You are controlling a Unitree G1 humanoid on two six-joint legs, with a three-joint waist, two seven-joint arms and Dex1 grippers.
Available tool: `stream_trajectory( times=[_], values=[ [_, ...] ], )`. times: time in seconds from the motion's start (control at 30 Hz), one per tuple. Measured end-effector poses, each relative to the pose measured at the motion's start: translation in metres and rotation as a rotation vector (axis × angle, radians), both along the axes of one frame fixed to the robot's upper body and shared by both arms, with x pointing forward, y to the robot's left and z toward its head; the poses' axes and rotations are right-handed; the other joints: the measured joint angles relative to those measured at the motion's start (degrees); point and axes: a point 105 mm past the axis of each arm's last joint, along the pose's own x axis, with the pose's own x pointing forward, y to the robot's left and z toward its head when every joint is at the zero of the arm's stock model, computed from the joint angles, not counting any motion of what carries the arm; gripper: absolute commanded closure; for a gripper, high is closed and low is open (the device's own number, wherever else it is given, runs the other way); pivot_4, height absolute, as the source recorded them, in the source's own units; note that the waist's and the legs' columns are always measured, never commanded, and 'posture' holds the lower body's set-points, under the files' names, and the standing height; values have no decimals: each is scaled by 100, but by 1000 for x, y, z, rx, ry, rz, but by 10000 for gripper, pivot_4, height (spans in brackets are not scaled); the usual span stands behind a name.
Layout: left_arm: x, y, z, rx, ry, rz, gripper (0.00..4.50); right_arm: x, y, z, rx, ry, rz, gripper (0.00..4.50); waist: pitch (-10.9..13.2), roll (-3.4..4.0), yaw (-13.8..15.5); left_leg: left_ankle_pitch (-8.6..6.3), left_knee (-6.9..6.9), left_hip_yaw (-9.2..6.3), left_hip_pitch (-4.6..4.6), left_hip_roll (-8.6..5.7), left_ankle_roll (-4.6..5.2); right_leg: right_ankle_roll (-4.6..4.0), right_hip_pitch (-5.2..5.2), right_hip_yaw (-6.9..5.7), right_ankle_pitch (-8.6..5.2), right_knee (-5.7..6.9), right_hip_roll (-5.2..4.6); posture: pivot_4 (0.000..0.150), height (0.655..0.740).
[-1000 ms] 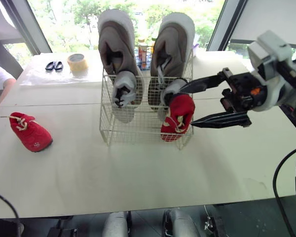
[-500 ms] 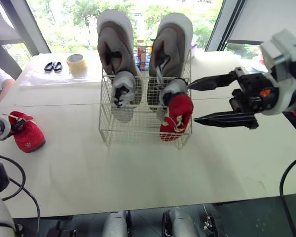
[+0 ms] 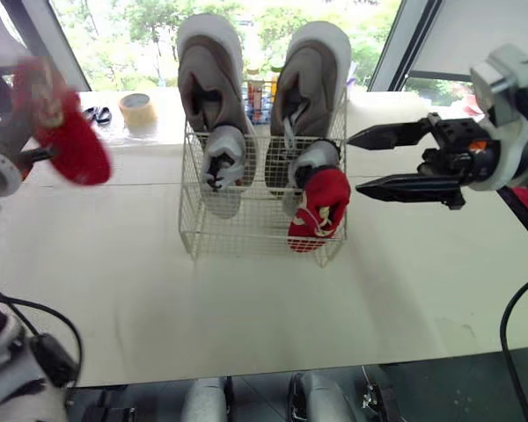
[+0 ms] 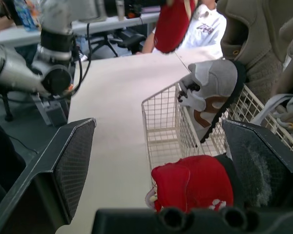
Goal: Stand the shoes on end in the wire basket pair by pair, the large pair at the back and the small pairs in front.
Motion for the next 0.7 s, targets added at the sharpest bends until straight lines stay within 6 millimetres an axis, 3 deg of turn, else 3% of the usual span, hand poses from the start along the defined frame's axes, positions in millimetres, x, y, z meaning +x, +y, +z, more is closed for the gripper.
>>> stream_trajectory(
  times=[0.07, 0.23, 0.43, 0.6, 0.7],
  values=[
    [-14, -22, -1, 24, -76, -33, 44740, 4, -1, -2, 13, 24, 1, 0, -1, 3, -4, -1, -3, -3, 29, 0, 1, -1, 26, -1, 0, 1, 4, 1500, 6938],
    [-19, -66, -17, 68, -66, -132, 44740, -4, 0, -15, -31, 147, 67, 0, -2, 2, 26, -3, 4, -16, 21, 0, 6, -9, 28, -9, 6, 2, 8, 1500, 6938],
    [-18, -95, -20, 83, -83, -242, 44740, -25, 3, -43, -120, 281, 115, 0, -2, 2, 20, -4, 5, -17, 19, 0, 9, -9, 28, -13, 6, -2, 8, 1500, 6938],
    [-10, -123, -35, 42, -51, -359, 44740, -36, 1, -60, -109, 342, 25, 0, -2, 1, 56, -4, 7, -19, 17, 0, 9, -9, 31, -16, 6, -3, 8, 1500, 6938],
    [-8, -128, -38, 22, -50, -377, 44740, -40, -5, -62, -55, 350, -42, 0, -2, 1, 87, -7, 8, -20, 19, 0, 16, -9, 32, -16, 6, -3, 9, 1500, 6938]
  ],
)
